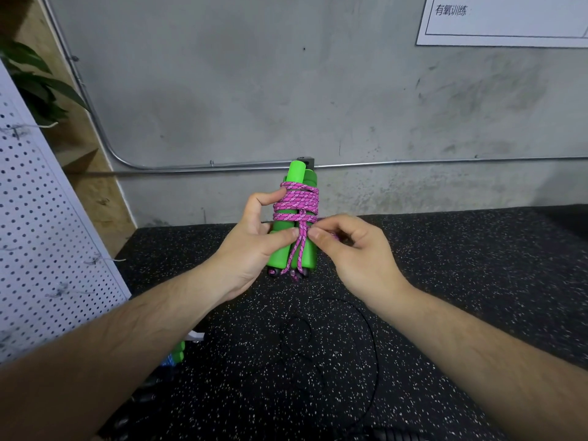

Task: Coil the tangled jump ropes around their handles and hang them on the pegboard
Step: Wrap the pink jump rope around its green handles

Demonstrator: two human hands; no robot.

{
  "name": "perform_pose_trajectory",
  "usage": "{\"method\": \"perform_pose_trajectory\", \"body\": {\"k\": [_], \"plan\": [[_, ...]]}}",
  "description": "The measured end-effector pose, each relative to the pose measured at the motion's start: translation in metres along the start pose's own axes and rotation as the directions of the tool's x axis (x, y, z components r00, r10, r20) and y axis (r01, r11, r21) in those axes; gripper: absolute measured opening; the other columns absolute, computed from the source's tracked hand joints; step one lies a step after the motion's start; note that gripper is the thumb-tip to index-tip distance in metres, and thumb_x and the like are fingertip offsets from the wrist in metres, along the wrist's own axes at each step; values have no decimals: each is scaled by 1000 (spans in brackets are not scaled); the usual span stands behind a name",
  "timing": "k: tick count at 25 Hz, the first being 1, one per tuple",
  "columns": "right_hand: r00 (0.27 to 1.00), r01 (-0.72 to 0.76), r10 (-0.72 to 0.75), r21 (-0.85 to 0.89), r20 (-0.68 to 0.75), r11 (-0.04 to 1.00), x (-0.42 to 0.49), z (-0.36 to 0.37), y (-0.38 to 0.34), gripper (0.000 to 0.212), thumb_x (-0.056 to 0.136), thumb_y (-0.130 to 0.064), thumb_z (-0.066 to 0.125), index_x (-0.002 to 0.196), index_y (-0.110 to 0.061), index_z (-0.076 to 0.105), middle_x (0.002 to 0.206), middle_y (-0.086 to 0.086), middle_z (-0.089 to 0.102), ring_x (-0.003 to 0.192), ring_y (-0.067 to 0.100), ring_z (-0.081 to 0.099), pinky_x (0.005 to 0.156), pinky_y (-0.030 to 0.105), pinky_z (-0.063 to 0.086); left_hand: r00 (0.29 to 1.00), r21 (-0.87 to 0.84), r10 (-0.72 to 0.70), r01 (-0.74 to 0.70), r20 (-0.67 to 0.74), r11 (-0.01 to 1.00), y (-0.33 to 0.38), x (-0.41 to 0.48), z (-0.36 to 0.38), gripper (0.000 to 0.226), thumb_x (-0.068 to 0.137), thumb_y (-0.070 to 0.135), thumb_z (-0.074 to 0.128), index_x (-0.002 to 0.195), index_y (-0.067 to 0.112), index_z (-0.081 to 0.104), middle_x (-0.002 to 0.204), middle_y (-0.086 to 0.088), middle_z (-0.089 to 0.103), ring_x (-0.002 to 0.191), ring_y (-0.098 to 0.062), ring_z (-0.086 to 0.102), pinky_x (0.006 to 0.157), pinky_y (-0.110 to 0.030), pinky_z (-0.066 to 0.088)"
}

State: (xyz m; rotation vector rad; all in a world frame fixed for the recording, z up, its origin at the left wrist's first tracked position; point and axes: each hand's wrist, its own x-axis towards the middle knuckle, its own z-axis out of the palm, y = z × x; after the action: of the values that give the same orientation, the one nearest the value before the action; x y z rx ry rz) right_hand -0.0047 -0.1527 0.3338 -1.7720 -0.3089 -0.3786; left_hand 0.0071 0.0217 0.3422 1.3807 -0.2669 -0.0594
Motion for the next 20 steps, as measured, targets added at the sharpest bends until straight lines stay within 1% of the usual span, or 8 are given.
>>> {"method": "perform_pose_trajectory", "body": {"k": [2,4,6,9,12,14,17,20], "plan": [[1000,3,-4,-34,-8,999,-1,0,-4,7,88,-14,75,86,-20,79,88,-5,67,82,4,60,79,15,45,1000,14,6,-6,-10,1000,2,1,-1,59,89,-5,65,130,35,49,99,-17,75,90,-31,72,88,-46,59],[999,-32,32,-51,-5,998,0,-1,-10,9,90,-16,72,89,-22,79,86,-11,68,76,-2,60,74,13,44,1000,24,13,-12,-25,1000,3,1,0,58,91,-5,65,129,36,48,97,-16,76,88,-31,72,86,-45,59],[995,-94,94,-31,-17,995,1,-3,-14,11,92,-17,70,89,-22,79,82,-12,72,68,-2,61,68,22,50,1000,39,13,-12,-26,999,3,2,0,59,91,-6,64,129,36,48,96,-15,75,87,-31,71,86,-48,59],[987,-162,162,-23,-10,987,2,-2,-15,9,92,-16,69,87,-17,76,79,-5,74,67,7,64,66,33,60,1000,80,15,-13,-23,997,2,1,-3,61,90,-7,65,130,36,48,97,-17,75,87,-33,71,88,-52,58],[994,-105,106,-96,2,990,3,4,-10,12,92,-15,71,83,-21,76,80,-8,73,73,6,65,76,32,58,1000,133,3,-2,-8,991,0,1,-3,61,91,-7,65,131,37,49,103,-24,72,85,-33,70,82,-49,59],[998,-61,59,-122,-19,991,4,7,-6,14,89,-14,74,81,-25,77,86,-5,71,78,6,62,78,25,52,1000,161,-5,6,-9,987,-1,0,-3,61,92,-6,65,131,38,49,105,-28,70,83,-33,68,82,-49,56],[1000,-2,1,-184,-5,983,4,6,-8,12,88,-14,75,86,-25,78,86,-6,60,77,-1,55,74,11,43,1000,139,-7,9,-13,990,-4,2,-5,61,92,-7,64,132,37,49,102,-23,71,83,-30,68,81,-45,56],[985,169,-170,-405,35,899,1,6,-10,10,92,-22,68,95,-23,77,86,-8,64,83,6,58,80,26,48,999,58,-39,39,-5,998,-4,4,-6,63,80,-4,59,130,35,54,103,-23,66,88,-30,63,80,-41,53]]}}
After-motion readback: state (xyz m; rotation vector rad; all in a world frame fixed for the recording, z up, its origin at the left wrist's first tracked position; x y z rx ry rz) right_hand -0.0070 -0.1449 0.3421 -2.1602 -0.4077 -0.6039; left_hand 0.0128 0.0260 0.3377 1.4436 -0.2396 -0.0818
